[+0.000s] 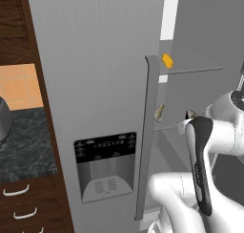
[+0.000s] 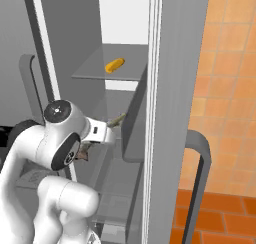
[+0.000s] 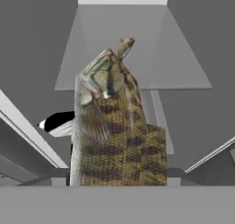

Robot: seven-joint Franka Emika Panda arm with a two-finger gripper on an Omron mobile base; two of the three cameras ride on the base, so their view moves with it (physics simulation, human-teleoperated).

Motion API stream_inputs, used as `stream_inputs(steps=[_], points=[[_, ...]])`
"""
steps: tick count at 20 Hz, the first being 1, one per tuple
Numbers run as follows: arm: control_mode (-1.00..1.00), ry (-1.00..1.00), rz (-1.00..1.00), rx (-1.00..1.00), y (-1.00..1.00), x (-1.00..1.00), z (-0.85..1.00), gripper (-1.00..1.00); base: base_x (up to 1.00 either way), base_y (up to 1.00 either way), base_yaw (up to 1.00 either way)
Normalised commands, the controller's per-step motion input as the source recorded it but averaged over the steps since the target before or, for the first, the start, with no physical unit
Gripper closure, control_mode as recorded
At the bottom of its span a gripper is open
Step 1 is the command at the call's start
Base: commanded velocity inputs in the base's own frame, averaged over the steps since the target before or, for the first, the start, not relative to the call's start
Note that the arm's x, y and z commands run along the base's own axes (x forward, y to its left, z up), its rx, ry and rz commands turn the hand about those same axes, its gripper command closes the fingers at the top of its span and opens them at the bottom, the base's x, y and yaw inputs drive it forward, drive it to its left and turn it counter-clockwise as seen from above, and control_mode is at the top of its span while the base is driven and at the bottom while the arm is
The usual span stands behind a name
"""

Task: Place one corn and one fish in each tupperware on the nearby counter, to pack two identical lunches.

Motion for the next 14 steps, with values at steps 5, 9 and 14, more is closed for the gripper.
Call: stream_inputs(steps=[5,9,14], points=[[-1.00,-0.14,0.00,0.00,0.30,-0.56,0.96,1.00,0.00,0.00,0.00],[-1.00,-0.04,0.00,0.00,0.30,-0.69,0.59,1.00,0.00,0.00,0.00],[1.00,-0.11,0.01,0.00,0.10,-0.40,0.00,1.00,-0.60,0.18,0.03]])
